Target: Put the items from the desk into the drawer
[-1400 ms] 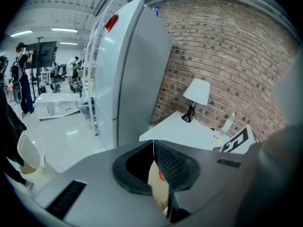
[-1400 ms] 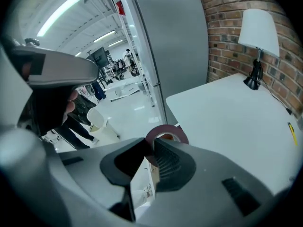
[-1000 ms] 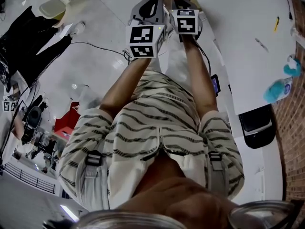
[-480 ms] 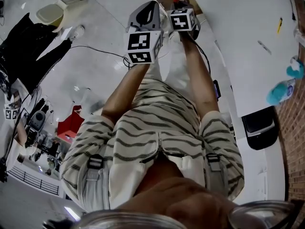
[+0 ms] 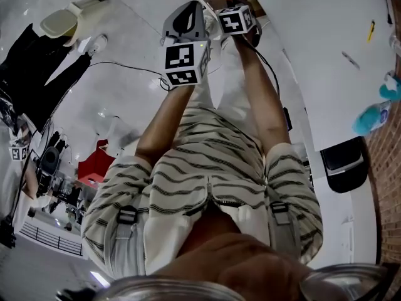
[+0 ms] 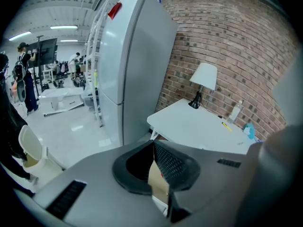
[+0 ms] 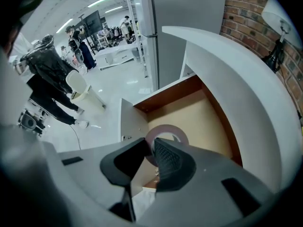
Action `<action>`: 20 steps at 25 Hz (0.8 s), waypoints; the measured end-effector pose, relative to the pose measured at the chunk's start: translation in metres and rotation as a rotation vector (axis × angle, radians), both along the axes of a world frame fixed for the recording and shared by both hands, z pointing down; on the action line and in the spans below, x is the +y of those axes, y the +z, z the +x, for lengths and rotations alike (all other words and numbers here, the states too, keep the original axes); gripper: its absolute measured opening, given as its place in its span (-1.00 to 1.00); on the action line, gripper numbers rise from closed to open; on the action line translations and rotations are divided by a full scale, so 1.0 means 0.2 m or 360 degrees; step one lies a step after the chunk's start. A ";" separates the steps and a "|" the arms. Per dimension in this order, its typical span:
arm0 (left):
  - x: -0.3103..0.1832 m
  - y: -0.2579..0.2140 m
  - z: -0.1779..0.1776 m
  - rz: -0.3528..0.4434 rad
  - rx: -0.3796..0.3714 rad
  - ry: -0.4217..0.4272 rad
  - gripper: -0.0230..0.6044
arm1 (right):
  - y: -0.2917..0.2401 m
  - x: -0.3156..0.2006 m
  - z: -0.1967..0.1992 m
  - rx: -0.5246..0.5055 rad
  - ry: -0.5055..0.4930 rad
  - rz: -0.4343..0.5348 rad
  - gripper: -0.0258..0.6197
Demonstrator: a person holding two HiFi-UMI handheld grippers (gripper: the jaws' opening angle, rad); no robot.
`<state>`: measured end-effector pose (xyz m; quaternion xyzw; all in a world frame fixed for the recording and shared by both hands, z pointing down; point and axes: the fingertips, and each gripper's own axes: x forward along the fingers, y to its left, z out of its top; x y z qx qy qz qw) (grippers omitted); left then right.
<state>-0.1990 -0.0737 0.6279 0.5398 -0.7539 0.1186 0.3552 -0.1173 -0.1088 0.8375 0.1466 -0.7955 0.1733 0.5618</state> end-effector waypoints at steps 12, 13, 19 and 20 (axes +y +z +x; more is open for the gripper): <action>-0.01 0.09 0.05 -0.0045 0.0021 0.0010 -0.91 | 0.20 0.01 0.08 0.0073 -0.0020 -0.0046 -0.70; -0.01 0.09 0.05 -0.0051 0.0025 0.0009 -0.91 | 0.22 0.01 0.09 0.0078 -0.0022 -0.0054 -0.70; -0.09 0.01 0.13 -0.0033 0.0027 0.0034 -0.91 | 0.22 -0.08 0.18 0.0135 -0.0033 -0.0057 -0.70; -0.10 -0.01 0.14 -0.0028 0.0026 0.0043 -0.91 | 0.22 -0.09 0.19 0.0142 -0.0035 -0.0058 -0.70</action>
